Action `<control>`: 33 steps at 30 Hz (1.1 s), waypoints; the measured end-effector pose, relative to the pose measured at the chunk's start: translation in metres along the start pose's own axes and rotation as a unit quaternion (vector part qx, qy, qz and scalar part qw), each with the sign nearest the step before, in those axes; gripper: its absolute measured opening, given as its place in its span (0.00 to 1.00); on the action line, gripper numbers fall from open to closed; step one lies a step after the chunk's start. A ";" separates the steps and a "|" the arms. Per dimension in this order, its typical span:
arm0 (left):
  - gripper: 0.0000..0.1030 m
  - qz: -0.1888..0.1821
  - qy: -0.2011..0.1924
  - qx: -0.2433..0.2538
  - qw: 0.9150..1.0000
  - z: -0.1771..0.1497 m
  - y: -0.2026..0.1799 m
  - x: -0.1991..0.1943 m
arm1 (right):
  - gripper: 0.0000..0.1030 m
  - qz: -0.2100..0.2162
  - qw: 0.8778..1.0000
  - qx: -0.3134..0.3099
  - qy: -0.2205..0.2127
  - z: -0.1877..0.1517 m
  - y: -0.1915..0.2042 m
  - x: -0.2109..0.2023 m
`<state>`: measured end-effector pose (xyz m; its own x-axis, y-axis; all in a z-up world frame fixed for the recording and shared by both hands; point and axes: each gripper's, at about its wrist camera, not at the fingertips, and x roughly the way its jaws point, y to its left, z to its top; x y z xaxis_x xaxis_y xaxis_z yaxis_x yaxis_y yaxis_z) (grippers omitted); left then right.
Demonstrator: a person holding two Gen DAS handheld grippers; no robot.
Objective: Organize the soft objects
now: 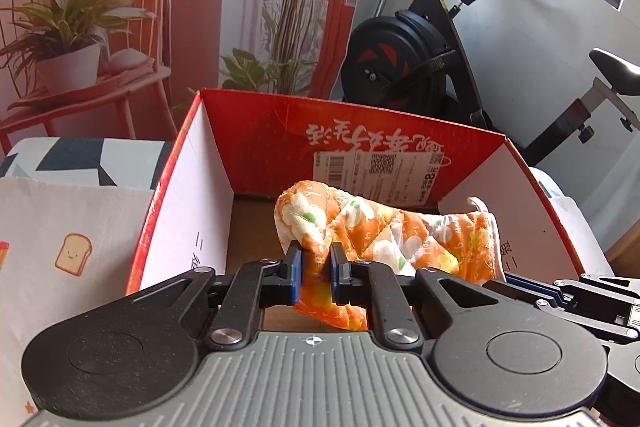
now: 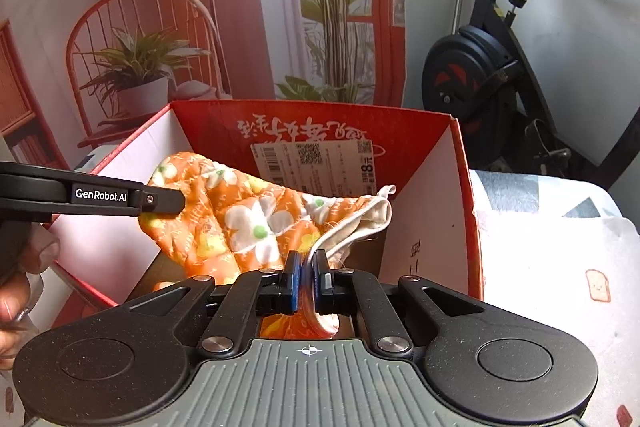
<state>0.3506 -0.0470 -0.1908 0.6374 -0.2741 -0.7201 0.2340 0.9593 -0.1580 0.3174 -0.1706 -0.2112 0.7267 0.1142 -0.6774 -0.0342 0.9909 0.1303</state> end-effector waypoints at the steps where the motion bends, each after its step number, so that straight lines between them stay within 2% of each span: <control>1: 0.16 0.000 0.003 -0.002 1.000 0.000 0.000 0.000 | 0.13 -0.003 1.000 0.000 0.002 -0.001 0.001 -0.001; 2: 0.19 0.000 0.006 -0.004 1.000 0.000 0.001 0.000 | 0.17 -0.007 1.000 0.000 0.003 -0.002 0.001 -0.001; 6: 0.37 0.003 0.015 -0.011 1.000 -0.001 0.005 -0.004 | 0.22 -0.029 1.000 0.002 0.000 -0.003 0.001 -0.009; 8: 0.37 0.003 0.014 -0.015 1.000 0.000 0.008 -0.012 | 0.29 -0.035 0.999 0.005 -0.007 -0.004 -0.001 -0.017; 10: 0.37 0.001 0.011 -0.015 1.000 -0.001 0.010 -0.022 | 0.32 -0.038 0.999 0.007 -0.017 -0.006 -0.002 -0.028; 15: 0.37 -0.006 -0.003 -0.006 1.000 -0.011 0.014 -0.058 | 0.32 -0.027 0.999 0.025 -0.038 -0.018 -0.006 -0.059; 22: 0.37 -0.013 -0.008 -0.007 1.000 -0.044 0.024 -0.103 | 0.32 -0.009 0.997 0.026 -0.070 -0.044 0.001 -0.102; 28: 0.37 -0.009 0.005 -0.019 1.000 -0.077 0.033 -0.119 | 0.32 0.007 0.997 0.026 -0.069 -0.067 0.012 -0.120; 33: 0.37 -0.022 0.026 -0.035 0.999 -0.111 0.035 -0.125 | 0.32 0.023 0.999 0.018 -0.041 -0.094 0.020 -0.127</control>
<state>0.1978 0.0279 -0.1809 0.5876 -0.3133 -0.7460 0.2073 0.9495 -0.2355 0.1606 -0.1581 -0.1906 0.7790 0.1509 -0.6086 -0.0448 0.9815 0.1860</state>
